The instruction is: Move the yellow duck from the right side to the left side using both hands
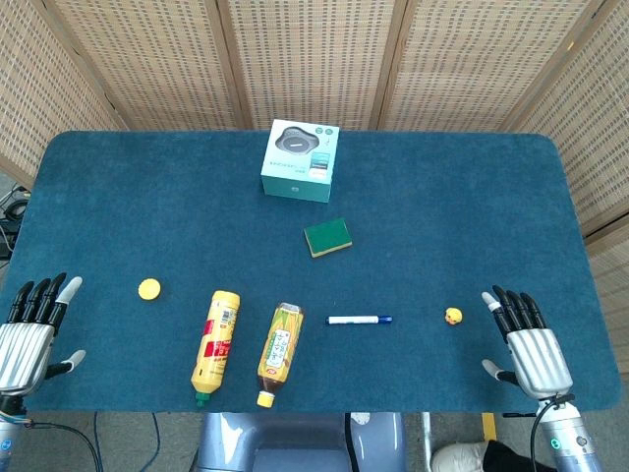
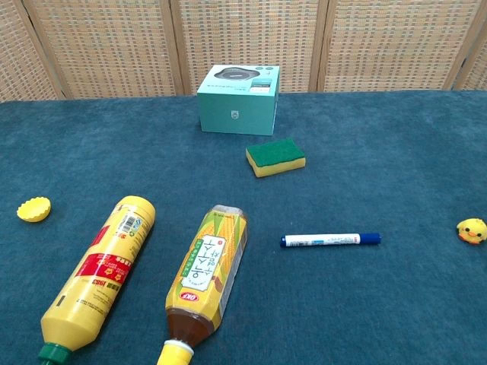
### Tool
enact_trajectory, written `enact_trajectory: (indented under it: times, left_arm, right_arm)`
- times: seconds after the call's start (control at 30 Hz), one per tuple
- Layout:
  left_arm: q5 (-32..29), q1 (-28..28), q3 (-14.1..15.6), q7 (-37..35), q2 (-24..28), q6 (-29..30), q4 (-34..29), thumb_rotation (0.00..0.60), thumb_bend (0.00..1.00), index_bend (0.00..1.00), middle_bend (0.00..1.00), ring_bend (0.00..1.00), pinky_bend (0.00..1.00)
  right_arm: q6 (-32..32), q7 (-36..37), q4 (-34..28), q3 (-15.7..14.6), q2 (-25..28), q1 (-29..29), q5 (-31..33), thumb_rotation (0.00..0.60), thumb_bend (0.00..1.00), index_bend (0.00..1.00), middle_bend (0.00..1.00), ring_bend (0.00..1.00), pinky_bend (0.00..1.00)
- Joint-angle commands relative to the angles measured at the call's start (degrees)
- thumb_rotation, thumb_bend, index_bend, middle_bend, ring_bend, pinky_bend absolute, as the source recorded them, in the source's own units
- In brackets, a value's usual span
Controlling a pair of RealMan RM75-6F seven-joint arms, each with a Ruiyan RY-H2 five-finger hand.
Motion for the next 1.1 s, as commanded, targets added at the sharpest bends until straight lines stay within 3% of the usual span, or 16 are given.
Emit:
enact_trajectory:
  times: [0.03,0.77,1.1]
  left_arm:
    - [0.1,0.0,0.0,0.0,0.0,0.1,0.0,0.6,0.11,0.0,0.0,0.0,0.0]
    - [0.2,0.1,-0.1,-0.2,0.2,0.4,-0.2,0.6,0.11,0.0,0.0,0.0,0.0]
    - [0.3,0.2,-0.1,0.0,0.4,0.5,-0.6,0.6,0.1,0.0,0.0,0.0,0.0]
  right_arm:
    - [0.0,0.0,0.0,0.0,0.0,0.0,-0.1,0.6,0.04,0.0,0.0,0.0,0.0]
    - [0.2,-0.3,-0.4,-0.3,0.0,-0.1,-0.6,0.6,0.04,0.01,0.0,0.0,0.0]
    - [0.0,-1.0,-0.6,0.2,-1.0,0.7,-1.6,0.6,0.05,0.12,0.0,0.0,0.0]
